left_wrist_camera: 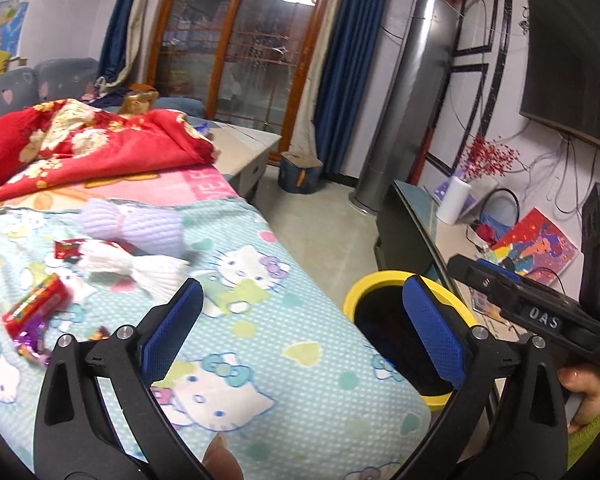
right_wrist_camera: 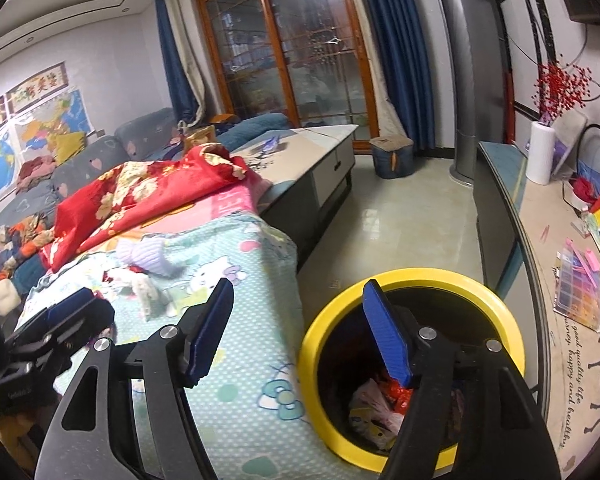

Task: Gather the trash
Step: 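Move both open tools back over the remaining trash on the bed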

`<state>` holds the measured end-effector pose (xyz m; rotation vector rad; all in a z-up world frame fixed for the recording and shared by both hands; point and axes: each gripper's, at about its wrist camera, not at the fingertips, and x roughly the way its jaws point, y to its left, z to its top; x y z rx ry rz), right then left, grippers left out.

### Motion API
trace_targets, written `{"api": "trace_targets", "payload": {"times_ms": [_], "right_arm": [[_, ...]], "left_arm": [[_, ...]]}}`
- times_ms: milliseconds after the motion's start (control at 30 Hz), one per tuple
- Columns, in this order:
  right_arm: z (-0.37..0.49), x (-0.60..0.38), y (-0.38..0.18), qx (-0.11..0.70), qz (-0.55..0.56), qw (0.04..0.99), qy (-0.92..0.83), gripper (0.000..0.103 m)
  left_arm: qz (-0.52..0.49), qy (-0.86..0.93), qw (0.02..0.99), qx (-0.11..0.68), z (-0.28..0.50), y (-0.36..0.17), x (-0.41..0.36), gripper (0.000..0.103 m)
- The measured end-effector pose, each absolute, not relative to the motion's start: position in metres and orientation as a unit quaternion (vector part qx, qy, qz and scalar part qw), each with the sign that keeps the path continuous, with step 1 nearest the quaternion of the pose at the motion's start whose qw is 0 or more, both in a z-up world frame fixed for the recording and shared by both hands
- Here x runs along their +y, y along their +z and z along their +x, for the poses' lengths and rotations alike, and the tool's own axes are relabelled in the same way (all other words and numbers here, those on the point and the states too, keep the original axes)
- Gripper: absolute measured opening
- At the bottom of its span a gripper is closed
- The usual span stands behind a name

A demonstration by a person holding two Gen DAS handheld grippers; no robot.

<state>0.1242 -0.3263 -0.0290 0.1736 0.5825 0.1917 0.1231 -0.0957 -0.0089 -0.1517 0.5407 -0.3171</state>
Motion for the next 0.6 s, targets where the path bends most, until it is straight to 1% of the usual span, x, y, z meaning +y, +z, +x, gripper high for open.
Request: {"api": "trace_targets", "payload": {"times_ms": [600], "right_arm": [[0.119,-0.265,-0.023,0.286,0.049,0.944,0.159,0.065]], "left_arm": [[-0.102,-0.083,0.963,0.236,0.116,0.006,-0.027,0.092]]}}
